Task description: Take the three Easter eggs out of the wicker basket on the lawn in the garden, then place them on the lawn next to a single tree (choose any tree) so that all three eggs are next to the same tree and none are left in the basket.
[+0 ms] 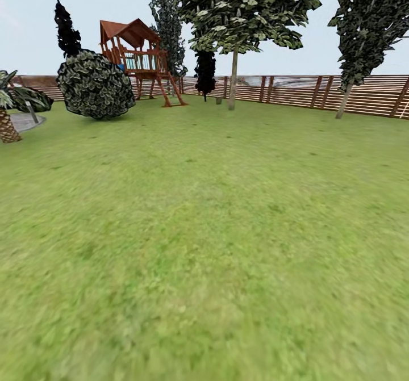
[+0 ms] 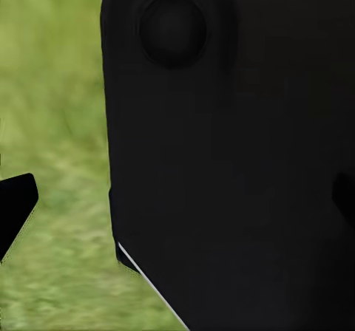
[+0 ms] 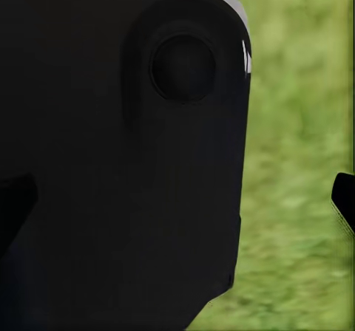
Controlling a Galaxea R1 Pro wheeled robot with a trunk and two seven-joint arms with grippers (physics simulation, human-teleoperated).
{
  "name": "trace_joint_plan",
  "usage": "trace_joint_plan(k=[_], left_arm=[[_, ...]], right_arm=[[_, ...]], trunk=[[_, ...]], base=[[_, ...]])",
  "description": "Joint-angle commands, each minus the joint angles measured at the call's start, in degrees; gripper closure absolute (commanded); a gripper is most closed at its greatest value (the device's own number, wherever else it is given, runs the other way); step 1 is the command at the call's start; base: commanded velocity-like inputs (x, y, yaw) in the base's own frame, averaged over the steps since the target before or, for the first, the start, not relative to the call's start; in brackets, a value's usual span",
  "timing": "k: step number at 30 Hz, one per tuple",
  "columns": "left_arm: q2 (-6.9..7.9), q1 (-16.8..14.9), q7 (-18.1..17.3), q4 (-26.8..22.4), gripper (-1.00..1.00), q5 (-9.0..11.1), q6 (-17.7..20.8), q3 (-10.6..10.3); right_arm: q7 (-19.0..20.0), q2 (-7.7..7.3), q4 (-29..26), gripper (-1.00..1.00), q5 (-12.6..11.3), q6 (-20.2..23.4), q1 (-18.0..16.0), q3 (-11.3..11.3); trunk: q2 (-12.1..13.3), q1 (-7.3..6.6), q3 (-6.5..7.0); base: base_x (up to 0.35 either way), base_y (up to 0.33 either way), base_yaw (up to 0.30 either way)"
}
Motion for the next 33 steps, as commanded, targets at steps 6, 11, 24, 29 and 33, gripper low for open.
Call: trace_joint_plan(k=[6, 11, 24, 29, 33], left_arm=[[0.04, 0.0, 0.0, -0.1, -1.00, 0.1, -0.1, 0.0], [0.04, 0.0, 0.0, -0.1, -1.00, 0.1, -0.1, 0.0], [0.03, 0.0, 0.0, -0.1, -1.00, 0.1, -0.1, 0.0], [0.05, 0.0, 0.0, -0.1, -1.00, 0.1, -0.1, 0.0], [0.05, 0.0, 0.0, -0.1, -1.00, 0.1, -0.1, 0.0]], right_arm=[[0.0, 0.00, 0.1, -1.00, 0.0, -0.2, 0.0, 0.0], [0.0, 0.00, 0.1, -1.00, 0.0, -0.2, 0.0, 0.0], [0.0, 0.00, 0.1, -1.00, 0.0, -0.2, 0.0, 0.0], [0.0, 0.00, 0.1, -1.00, 0.0, -0.2, 0.0, 0.0], [0.0, 0.00, 0.1, -1.00, 0.0, -0.2, 0.0, 0.0]], trunk=[[0.0, 0.03, -0.04], [0.0, 0.03, -0.04], [0.0, 0.03, -0.04], [0.0, 0.03, -0.04], [0.0, 0.03, -0.04]], base=[[0.327, 0.000, 0.000], [0.328, 0.000, 0.000], [0.328, 0.000, 0.000], [0.327, 0.000, 0.000], [0.327, 0.000, 0.000]])
